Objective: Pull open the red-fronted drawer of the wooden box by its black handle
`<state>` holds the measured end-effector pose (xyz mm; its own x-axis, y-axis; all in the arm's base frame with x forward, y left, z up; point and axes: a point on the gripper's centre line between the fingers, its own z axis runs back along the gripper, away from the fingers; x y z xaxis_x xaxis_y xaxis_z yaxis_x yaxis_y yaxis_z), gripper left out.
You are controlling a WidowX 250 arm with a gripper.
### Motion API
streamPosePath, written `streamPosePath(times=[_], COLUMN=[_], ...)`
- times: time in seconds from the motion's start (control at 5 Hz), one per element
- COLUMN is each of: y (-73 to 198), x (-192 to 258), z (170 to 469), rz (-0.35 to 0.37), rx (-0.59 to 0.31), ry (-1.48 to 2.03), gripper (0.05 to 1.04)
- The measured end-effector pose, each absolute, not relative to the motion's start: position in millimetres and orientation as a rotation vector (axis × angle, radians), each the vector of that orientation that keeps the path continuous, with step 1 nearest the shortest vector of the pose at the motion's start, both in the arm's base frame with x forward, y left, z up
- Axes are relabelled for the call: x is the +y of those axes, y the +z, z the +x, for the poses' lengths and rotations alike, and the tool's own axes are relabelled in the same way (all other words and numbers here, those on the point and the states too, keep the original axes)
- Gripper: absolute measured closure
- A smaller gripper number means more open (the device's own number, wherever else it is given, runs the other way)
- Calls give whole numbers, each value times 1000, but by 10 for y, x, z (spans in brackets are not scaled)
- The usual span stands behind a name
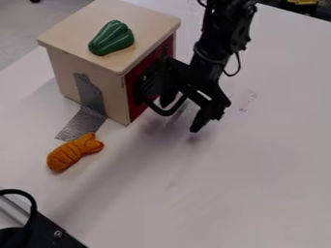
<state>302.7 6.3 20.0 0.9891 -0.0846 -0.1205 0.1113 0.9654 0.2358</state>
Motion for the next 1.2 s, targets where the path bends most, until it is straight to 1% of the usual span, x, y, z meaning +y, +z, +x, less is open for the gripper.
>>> streamPosePath(times=[0.2, 0.4, 0.6, 0.8, 1.0, 1.2], y=[178, 181, 192, 193, 197, 255], x=[2, -84, -330, -587, -736, -829], z=[3045, 3057, 3044, 2998, 2954, 2994], rz=[221, 195, 166, 149, 147, 142], rx=[100, 93, 89, 89, 93, 75], ry=[-104, -103, -129, -166, -183, -191], gripper=[381, 675, 889, 937, 899, 660])
